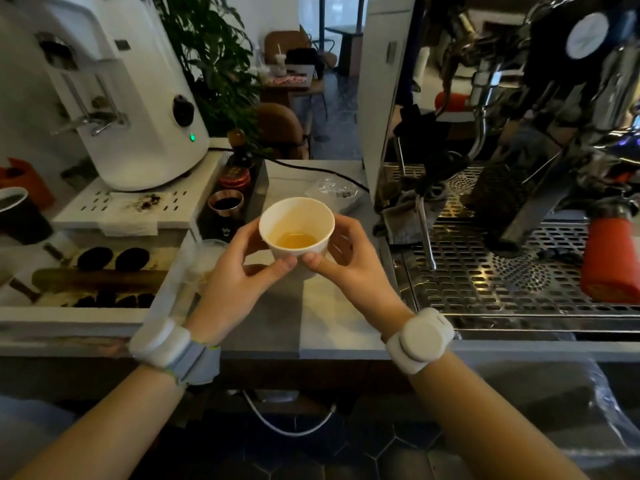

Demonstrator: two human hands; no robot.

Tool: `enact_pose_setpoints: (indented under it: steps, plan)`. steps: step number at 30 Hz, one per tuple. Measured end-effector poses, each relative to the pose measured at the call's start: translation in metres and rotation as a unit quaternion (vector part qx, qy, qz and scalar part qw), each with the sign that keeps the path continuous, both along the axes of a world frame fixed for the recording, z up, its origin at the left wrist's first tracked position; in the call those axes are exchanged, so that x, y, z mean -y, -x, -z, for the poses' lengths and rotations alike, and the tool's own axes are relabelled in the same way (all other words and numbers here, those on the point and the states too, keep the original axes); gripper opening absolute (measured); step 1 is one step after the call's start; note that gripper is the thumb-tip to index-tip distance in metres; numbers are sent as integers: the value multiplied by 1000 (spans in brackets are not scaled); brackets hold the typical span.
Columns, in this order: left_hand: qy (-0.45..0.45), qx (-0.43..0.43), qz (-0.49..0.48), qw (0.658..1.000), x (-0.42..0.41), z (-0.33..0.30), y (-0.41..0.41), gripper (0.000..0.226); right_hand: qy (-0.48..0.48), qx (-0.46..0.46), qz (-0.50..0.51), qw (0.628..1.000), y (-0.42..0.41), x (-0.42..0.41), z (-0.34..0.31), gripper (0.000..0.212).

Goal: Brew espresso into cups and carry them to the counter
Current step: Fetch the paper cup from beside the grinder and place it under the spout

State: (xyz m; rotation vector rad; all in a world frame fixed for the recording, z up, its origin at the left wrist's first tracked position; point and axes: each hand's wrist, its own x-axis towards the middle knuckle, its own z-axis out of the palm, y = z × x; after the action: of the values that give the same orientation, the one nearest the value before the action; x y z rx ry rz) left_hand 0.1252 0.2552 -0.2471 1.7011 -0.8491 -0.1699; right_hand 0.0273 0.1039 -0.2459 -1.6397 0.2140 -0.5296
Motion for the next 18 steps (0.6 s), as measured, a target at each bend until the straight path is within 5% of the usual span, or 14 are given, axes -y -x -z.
enact_pose_setpoints:
  steps: [18]
  plan:
    - [12, -80, 164, 983, 96, 10, 76, 60, -41, 15, 145, 988, 125, 65, 9, 59]
